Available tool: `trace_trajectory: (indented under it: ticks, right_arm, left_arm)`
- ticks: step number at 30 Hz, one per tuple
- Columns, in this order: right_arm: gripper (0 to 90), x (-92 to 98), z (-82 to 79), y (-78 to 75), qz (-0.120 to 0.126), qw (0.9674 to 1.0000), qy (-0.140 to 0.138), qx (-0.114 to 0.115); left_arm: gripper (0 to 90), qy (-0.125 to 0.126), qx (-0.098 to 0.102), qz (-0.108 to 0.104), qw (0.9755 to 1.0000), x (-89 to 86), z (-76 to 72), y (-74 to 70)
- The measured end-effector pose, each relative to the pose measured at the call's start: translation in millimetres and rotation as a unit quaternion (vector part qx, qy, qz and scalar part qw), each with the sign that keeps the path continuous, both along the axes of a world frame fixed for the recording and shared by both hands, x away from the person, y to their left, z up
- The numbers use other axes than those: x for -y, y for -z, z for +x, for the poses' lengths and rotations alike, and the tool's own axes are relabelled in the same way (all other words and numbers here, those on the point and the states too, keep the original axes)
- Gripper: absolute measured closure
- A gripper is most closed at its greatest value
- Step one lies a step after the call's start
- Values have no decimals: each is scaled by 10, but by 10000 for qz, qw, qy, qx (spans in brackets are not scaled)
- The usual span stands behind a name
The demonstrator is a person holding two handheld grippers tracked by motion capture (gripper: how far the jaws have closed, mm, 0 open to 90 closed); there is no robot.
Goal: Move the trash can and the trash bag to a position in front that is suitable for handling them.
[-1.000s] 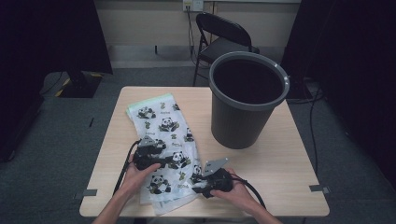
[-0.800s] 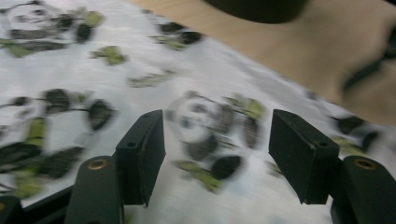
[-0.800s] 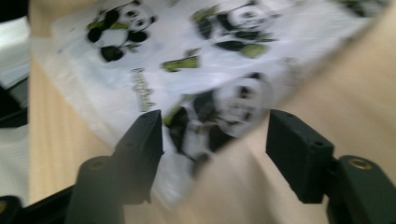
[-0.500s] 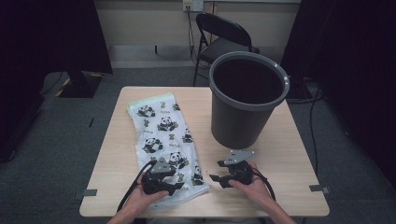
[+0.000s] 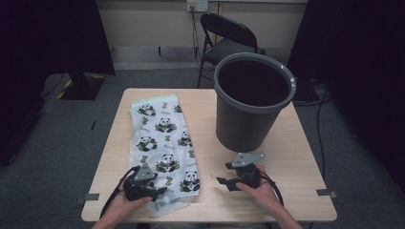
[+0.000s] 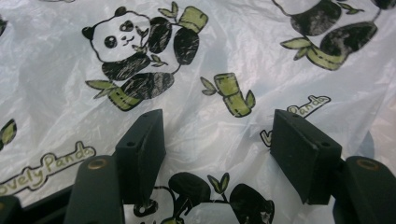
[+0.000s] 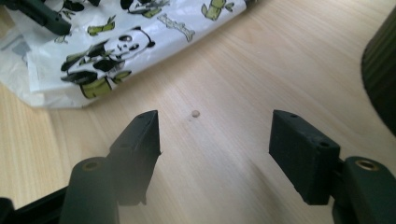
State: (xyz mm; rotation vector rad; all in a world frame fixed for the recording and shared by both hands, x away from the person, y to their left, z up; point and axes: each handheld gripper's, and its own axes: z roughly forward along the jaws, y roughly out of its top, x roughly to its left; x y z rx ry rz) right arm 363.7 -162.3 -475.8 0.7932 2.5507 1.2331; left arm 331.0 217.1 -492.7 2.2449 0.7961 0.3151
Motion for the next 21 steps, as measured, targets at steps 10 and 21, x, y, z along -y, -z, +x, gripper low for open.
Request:
trace_trajectory:
  ticks: [10,21]
  right_arm:
    - [546,-279,-55,10,-110,9995,-273,127]
    - [644,-772,-49,168,-476,9976,-503,36]
  left_arm:
    - [331,310,-84,-971,9948,175,-64,-207]
    - [312,581,-114,-943,9938,468,-138,-235]
